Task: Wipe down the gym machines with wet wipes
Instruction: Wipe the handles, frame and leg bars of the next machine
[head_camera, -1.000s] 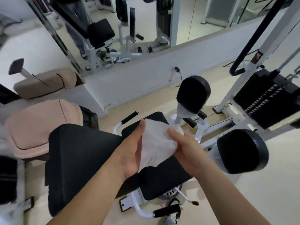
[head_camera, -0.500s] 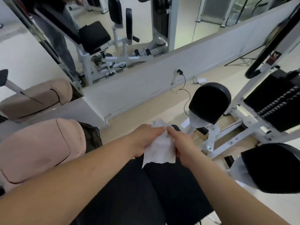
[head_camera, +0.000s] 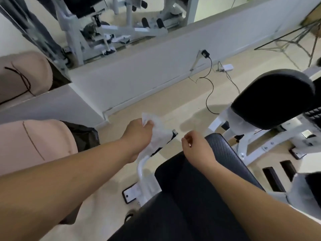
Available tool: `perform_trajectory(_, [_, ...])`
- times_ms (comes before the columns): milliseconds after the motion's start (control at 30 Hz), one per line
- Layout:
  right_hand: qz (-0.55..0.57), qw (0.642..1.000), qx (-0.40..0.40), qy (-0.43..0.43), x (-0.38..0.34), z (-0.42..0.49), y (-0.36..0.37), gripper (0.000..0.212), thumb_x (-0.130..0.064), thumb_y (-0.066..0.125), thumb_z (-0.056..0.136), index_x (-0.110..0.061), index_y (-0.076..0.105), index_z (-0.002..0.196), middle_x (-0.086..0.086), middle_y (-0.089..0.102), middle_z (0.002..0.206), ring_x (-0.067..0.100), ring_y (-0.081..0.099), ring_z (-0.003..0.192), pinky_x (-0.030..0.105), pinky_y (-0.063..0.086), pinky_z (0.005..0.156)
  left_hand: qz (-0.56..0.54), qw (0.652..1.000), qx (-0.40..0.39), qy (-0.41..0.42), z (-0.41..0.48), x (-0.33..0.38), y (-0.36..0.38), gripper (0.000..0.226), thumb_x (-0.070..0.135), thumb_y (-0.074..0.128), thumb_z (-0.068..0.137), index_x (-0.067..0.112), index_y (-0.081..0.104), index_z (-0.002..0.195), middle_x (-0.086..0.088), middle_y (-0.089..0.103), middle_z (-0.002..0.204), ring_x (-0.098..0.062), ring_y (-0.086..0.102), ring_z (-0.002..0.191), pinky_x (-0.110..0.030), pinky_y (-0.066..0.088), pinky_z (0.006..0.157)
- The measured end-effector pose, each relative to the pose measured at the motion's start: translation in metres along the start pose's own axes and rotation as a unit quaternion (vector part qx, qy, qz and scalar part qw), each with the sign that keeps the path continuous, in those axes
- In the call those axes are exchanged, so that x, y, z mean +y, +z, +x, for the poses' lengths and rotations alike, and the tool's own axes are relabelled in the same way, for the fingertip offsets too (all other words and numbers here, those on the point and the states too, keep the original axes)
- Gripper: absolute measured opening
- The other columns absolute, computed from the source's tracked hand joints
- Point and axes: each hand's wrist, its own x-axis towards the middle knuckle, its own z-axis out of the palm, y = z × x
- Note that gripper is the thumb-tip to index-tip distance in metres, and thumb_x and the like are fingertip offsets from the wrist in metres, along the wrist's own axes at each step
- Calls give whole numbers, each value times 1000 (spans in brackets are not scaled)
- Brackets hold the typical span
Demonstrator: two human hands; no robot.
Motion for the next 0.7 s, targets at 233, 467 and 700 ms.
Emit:
perform_trajectory(233, [-85,995,-52,-31,29,85,51,49,-57,31,107,-29,55,138,-4,64,127,20,62,111,44,53,89,42,995,86,26,62,-18,0,42,39,40,110,12,53,138,-3,61,129,-21,55,105,-33,40,88])
perform_trajectory(467, [-281,951,77,-101,49,82,81,34,-49,21,109,-31,50,117,-6,54,63,26,53,55,36,25,49,224,942,-38,247,110,-55,33,26,21,43,108,39,60,102,19,64,102,-18,60,105,-19,37,78])
perform_trajectory(700, [-308,943,80,-100,59,91,93,30,-43,24,106,-27,48,99,-7,64,79,23,55,64,37,30,54,368,915,-48,160,112,-123,112,48,48,22,107,38,24,154,4,55,137,-24,57,123,-40,46,94])
